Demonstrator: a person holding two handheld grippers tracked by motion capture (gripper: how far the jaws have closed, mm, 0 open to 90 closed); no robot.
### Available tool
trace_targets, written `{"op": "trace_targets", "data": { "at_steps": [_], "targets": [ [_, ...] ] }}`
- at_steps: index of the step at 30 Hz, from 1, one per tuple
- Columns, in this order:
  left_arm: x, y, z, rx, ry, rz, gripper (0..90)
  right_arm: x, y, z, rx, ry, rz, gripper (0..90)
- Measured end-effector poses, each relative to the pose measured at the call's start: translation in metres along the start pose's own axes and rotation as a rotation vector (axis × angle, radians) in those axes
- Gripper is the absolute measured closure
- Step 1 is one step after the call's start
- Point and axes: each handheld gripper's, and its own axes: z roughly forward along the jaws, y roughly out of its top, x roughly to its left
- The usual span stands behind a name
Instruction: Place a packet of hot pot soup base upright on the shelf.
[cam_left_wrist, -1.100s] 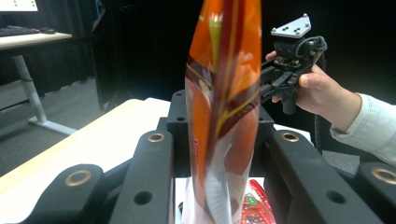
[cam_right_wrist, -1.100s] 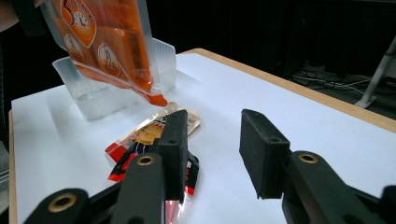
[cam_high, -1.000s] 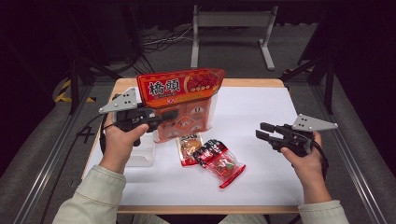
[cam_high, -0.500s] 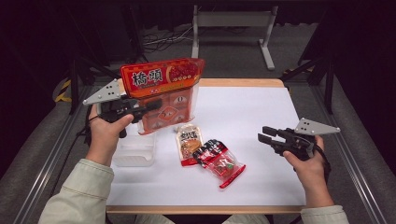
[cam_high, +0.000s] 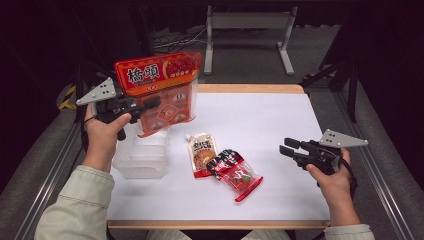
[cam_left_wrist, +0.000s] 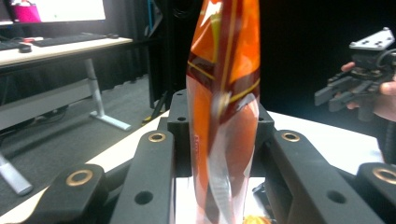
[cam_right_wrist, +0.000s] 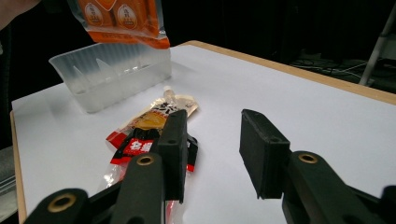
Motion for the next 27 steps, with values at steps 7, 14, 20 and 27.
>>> {"op": "trace_targets", "data": {
  "at_steps": [7,14,20,27],
  "targets": [
    [0.01,-0.007,-0.007,0.005,0.05,-0.005,71.2,0.0,-0.001,0.002,0.003,0.009,-0.004,62.5],
    [0.02,-0.016,-0.018,-0.01,0.079,-0.015,71.2,0.0,-0.001,0.004,0.001,0.017,-0.005,62.3],
    [0.028,-0.022,-0.027,-0.007,0.097,-0.015,71.2,0.001,-0.001,0.006,0.004,0.024,-0.005,62.2],
    [0.036,-0.034,-0.031,-0.033,0.1,-0.031,71.2,0.001,-0.003,0.008,0.007,0.031,0.001,62.1]
  ]
}}
